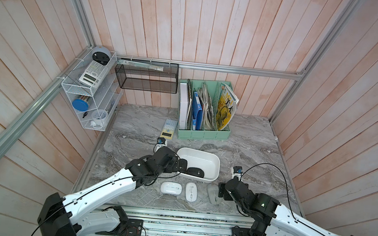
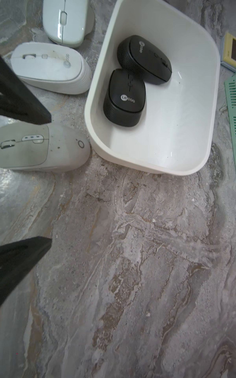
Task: Take out the mouse from the storage box
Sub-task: Place the mouse at the center of the board, then pick up the mouse from the storage box.
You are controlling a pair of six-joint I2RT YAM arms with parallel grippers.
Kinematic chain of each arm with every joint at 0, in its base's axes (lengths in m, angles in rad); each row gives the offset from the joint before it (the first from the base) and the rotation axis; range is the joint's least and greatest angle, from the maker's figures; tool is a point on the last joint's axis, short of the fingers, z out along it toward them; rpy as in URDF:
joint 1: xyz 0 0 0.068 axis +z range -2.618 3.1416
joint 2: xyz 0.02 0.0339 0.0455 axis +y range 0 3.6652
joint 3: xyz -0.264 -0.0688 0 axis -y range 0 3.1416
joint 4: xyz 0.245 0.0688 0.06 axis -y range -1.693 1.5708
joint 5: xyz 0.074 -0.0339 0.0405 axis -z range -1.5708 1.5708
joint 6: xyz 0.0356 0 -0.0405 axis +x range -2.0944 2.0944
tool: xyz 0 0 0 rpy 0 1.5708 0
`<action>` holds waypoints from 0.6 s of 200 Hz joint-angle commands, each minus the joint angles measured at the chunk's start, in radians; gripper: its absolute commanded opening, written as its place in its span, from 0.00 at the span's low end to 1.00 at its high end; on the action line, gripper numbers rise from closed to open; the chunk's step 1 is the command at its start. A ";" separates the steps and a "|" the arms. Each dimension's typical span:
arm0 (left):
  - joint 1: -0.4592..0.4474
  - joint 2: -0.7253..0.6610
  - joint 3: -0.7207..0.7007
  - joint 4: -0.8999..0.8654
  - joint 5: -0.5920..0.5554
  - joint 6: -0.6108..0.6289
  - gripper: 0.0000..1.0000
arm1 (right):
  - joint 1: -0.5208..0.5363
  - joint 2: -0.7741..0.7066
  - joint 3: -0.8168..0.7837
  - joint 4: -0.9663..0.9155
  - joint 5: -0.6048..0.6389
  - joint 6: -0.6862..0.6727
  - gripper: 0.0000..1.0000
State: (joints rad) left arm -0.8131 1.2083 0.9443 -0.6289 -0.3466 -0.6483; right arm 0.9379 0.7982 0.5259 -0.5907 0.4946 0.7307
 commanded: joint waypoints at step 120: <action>-0.085 0.633 0.515 -0.324 -0.011 -0.004 0.79 | -0.149 -0.025 -0.053 0.125 -0.106 -0.163 0.93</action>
State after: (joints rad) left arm -0.8974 1.7775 1.4044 -0.8951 -0.3481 -0.6468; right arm 0.7959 0.7811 0.4854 -0.4858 0.4034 0.5884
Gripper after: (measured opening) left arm 0.805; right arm 0.927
